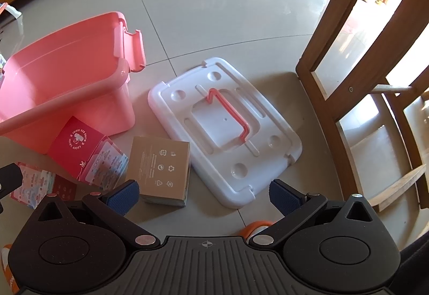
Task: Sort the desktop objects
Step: 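Reach the left gripper to the pink-and-white blind box and grasp it, then carry the pink-and-white box over the pink bin and release it inside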
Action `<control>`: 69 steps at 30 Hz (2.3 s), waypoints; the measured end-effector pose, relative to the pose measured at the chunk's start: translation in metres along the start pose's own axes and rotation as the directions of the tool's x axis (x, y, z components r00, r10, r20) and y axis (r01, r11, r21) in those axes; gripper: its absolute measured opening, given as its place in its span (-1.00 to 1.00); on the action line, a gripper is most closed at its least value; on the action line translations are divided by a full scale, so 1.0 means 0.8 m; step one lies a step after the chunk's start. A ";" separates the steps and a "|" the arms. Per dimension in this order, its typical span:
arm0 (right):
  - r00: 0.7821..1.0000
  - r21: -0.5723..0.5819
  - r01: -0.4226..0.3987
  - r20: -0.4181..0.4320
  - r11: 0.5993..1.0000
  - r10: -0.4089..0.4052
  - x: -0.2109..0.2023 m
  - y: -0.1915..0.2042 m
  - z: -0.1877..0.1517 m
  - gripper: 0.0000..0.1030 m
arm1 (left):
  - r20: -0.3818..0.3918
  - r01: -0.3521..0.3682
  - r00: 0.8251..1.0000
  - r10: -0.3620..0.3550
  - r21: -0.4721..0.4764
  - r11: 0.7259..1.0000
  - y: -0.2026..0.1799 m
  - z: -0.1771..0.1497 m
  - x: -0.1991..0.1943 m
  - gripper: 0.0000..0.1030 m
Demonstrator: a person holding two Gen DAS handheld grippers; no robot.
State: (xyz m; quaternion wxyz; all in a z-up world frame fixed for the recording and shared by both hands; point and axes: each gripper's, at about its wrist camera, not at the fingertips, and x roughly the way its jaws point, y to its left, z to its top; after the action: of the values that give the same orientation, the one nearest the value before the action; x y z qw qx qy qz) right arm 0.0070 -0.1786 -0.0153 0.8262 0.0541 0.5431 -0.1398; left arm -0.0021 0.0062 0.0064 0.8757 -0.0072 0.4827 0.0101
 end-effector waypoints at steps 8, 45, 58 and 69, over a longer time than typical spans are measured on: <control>1.000 -0.003 -0.006 0.011 1.000 0.006 -0.001 0.000 0.001 1.00 | 0.138 -0.030 0.990 0.041 -0.080 0.996 0.023 0.004 -0.029 1.00; 0.996 0.015 0.016 -0.084 1.000 -0.014 0.074 0.019 0.008 0.99 | -0.272 -0.137 0.962 -0.039 -0.598 0.790 0.148 -0.013 0.162 0.91; 0.996 0.012 -0.010 -0.092 1.000 0.012 0.093 0.027 0.007 1.00 | -0.334 -0.183 0.940 -0.068 -0.662 0.727 0.151 -0.018 0.207 0.71; 0.996 0.001 -0.016 -0.089 1.000 0.016 0.093 0.027 0.010 0.99 | -0.337 -0.167 0.941 -0.036 -0.554 0.816 0.137 0.011 0.209 0.51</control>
State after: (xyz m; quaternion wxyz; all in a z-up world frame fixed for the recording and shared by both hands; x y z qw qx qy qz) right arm 0.0477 -0.1725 -0.0811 0.8022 0.0647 0.5790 -0.1305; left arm 0.0921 0.1179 -0.1309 0.7374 -0.2555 0.5974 0.1845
